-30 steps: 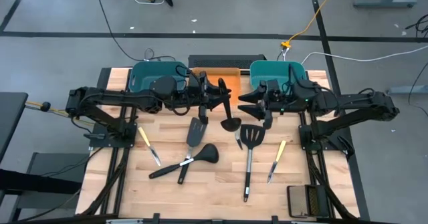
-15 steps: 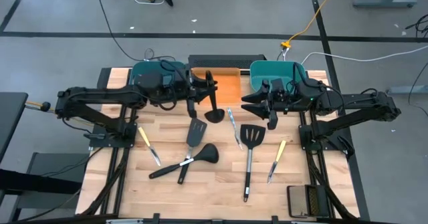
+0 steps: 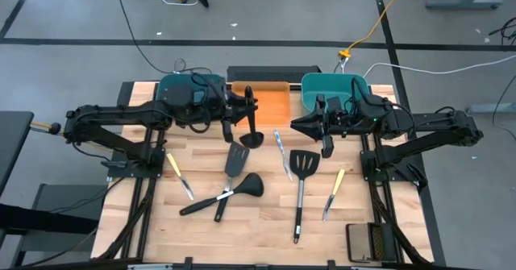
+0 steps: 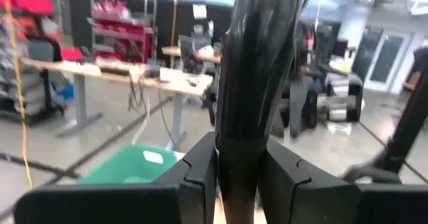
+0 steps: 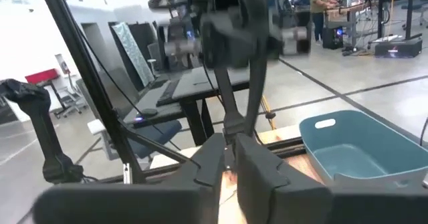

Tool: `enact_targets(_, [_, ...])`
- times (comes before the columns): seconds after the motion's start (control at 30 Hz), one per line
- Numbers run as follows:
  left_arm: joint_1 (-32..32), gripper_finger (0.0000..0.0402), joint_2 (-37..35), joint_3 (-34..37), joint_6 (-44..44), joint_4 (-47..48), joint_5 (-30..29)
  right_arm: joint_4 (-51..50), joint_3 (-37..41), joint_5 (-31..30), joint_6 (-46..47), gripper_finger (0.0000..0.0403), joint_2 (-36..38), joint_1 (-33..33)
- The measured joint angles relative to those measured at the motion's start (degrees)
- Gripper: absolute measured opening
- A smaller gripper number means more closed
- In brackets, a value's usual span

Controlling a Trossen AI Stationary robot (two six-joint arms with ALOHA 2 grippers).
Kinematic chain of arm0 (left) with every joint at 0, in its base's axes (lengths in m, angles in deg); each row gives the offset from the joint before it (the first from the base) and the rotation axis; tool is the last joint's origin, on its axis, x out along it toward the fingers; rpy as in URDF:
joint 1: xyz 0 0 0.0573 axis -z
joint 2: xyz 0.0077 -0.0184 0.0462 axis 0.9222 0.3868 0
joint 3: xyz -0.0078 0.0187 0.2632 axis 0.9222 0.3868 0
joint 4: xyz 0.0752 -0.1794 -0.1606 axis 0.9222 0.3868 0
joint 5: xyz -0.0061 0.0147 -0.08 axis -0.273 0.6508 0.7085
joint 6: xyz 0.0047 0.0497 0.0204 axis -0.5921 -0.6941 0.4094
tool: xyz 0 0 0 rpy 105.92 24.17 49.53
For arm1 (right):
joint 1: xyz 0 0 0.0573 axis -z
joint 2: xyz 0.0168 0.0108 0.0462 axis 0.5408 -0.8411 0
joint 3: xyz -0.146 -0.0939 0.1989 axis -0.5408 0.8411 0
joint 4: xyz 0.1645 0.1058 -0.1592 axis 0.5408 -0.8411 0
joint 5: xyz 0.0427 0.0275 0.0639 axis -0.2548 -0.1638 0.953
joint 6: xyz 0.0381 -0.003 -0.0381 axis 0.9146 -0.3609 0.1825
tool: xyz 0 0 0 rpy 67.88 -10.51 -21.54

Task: Pick & Place Kitchen Items
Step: Put the black ladle into the blue bin

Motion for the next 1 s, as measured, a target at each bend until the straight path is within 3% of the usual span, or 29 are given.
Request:
enact_targets(0.17, [-0.5, 0.0083, -2.4, -0.1, -0.7, 3.2, -1.4, -1.7, 0.0, 0.0, -1.8, 0.0007, 0.0, 0.0])
enact_targets(0.7, [-6.3, 0.0083, -13.1, 0.0, -4.9, 18.1, -10.5, -3.1, 0.0, -1.1, -2.8, 0.0003, 0.0, 0.0])
enact_targets(1.0, [-11.1, 0.0083, -15.0, 0.0, -5.9, 23.9, -12.6, -4.2, 0.0, -1.1, -2.7, 0.0002, 0.0, 0.0])
